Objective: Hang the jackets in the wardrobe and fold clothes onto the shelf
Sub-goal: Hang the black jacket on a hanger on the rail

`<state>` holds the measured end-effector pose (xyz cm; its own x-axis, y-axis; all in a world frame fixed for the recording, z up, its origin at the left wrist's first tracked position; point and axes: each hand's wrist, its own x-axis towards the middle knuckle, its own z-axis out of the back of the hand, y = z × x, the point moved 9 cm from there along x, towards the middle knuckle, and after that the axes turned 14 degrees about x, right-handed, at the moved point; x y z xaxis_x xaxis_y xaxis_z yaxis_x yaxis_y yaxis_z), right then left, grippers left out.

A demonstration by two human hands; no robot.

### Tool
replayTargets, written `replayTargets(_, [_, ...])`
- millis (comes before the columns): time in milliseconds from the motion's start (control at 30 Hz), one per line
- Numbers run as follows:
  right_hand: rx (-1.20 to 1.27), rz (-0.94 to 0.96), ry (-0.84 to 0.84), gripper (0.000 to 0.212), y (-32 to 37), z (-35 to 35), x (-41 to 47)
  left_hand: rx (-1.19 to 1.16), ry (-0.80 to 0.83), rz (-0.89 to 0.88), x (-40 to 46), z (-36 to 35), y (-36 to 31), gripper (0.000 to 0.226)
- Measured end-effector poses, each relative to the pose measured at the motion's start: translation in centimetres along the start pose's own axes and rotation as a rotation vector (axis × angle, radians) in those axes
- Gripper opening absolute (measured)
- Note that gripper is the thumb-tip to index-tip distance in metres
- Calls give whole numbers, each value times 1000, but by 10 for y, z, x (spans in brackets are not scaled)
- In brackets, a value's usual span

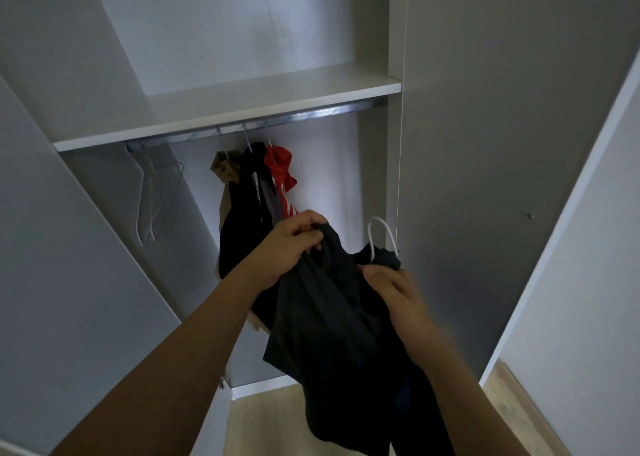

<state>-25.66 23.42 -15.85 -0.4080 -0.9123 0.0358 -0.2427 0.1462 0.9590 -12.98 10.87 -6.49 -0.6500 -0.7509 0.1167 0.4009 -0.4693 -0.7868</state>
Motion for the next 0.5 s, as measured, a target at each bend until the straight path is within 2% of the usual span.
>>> replayTargets(133, [29,10,89,53,4,-10,4,87,230,-124,-10,-23,-21,17])
replayTargets(233, [-23,32,111,54,9,-14,3,90,293,-168,-13,-30,-31,14])
replayTargets(300, [-98,69,56,40,13,-10,2,97,268,-182,-13,-29,-33,10])
replayTargets(400, [-131,107,5,5,17,-7,3,87,172,-126,-9,-22,-28,6])
replayTargets(500, [-101,145,-65,16,23,-2,4,109,-18,-62,-12,-12,-18,11])
